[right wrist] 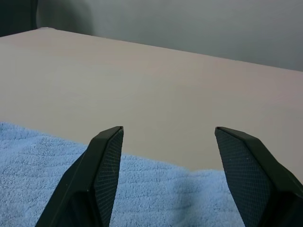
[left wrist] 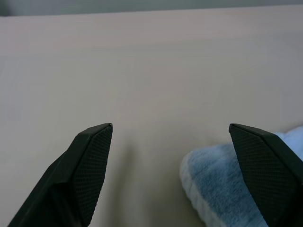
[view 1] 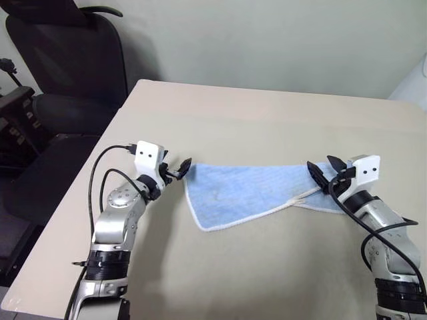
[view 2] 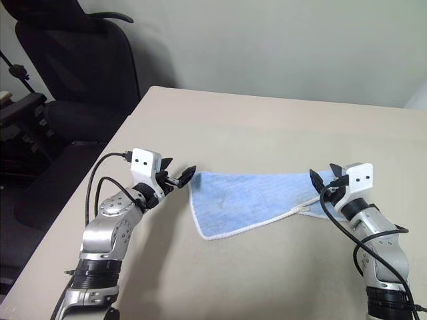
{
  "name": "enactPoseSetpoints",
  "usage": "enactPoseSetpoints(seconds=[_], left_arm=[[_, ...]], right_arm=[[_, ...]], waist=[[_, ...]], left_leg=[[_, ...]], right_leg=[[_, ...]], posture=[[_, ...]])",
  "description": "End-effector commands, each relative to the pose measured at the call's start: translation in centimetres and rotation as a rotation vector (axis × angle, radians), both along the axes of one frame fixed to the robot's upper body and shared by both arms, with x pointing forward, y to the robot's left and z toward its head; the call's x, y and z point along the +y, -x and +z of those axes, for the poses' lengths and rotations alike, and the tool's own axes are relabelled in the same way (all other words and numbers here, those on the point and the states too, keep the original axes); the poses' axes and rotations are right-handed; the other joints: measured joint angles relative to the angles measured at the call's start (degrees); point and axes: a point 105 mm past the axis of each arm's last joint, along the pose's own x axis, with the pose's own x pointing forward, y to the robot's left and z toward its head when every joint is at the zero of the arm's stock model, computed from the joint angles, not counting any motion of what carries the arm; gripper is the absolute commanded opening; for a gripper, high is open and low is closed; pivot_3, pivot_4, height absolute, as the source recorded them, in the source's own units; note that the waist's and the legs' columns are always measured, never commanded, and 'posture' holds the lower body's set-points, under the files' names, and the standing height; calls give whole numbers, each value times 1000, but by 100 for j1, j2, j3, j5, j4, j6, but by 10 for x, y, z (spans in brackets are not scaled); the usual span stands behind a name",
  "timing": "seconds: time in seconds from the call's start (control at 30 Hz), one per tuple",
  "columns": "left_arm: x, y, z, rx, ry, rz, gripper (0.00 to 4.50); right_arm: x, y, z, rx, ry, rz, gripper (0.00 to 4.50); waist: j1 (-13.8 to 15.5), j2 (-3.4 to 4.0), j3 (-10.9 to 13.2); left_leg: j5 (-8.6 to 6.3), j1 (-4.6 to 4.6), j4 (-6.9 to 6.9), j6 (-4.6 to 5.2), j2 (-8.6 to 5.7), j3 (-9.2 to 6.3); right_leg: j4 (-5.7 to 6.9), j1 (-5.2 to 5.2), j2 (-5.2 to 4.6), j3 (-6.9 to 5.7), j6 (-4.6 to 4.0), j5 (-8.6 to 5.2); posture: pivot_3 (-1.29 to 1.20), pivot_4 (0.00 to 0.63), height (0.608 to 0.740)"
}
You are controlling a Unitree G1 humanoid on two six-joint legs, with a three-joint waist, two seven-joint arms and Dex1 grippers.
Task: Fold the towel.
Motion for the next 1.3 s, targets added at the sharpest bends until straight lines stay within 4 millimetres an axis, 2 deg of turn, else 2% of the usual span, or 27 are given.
enactPoseSetpoints(seconds=[0.03, 0.5, 0.77, 0.87, 1.03, 1.13, 1.2, 1.3], left_arm=[[2, 2, 18, -63, -9, 5, 4255], [-10, 2, 18, -67, -35, -43, 4255], [-23, -5, 13, -68, -47, -76, 4255], [-25, -8, 20, -85, -45, -88, 4255], [-20, -10, 18, -89, -59, -70, 4255], [-12, -9, 23, -114, -71, -65, 4255], [-11, -8, 32, -142, -71, -91, 4255], [-27, 3, 39, -146, -70, -239, 4255]], right_arm=[[3, -1, 10, -40, 21, 18, 3249], [1, 5, 8, -43, 30, 3, 3249], [-13, 6, 12, -45, 67, -41, 3249], [-15, 7, 17, -53, 74, -52, 3249], [-26, 4, 15, -47, 133, -85, 3249], [-46, 0, 22, -50, 263, -198, 3249], [-69, -3, 31, -38, 407, -280, 3249], [-81, -4, 39, -30, 738, -257, 3249]], waist=[[1, 0, 0], [-1, 0, 0], [10, 0, 0], [7, 0, 0], [5, 0, 0], [3, 0, 0], [4, 0, 0], [29, 0, 0]], left_leg=[[0, 1, 0, 0, 0, 0], [0, 0, -2, 0, 0, 1], [0, -1, -1, 0, -1, 1], [0, 0, -2, 0, 1, 0], [-1, -1, -3, -1, 0, 2], [-1, -1, -3, -1, 1, 1], [-1, -4, -2, -1, 2, 0], [-1, -8, -2, -1, -1, 1]], right_leg=[[0, 1, 0, 0, 0, 0], [0, -1, 0, 0, -2, 0], [-1, 0, -2, 0, -3, 0], [0, -2, 0, 0, -5, 1], [-1, -2, -1, 1, -4, 1], [-1, -2, -2, 1, -3, 1], [0, -5, -2, 1, -2, 2], [-1, -4, -6, 1, 0, 4]], posture=[[0, 150, 740], [0, 150, 740], [0, 150, 740], [0, 150, 740], [0, 150, 740], [0, 150, 740], [0, 150, 740], [0, 150, 740]])
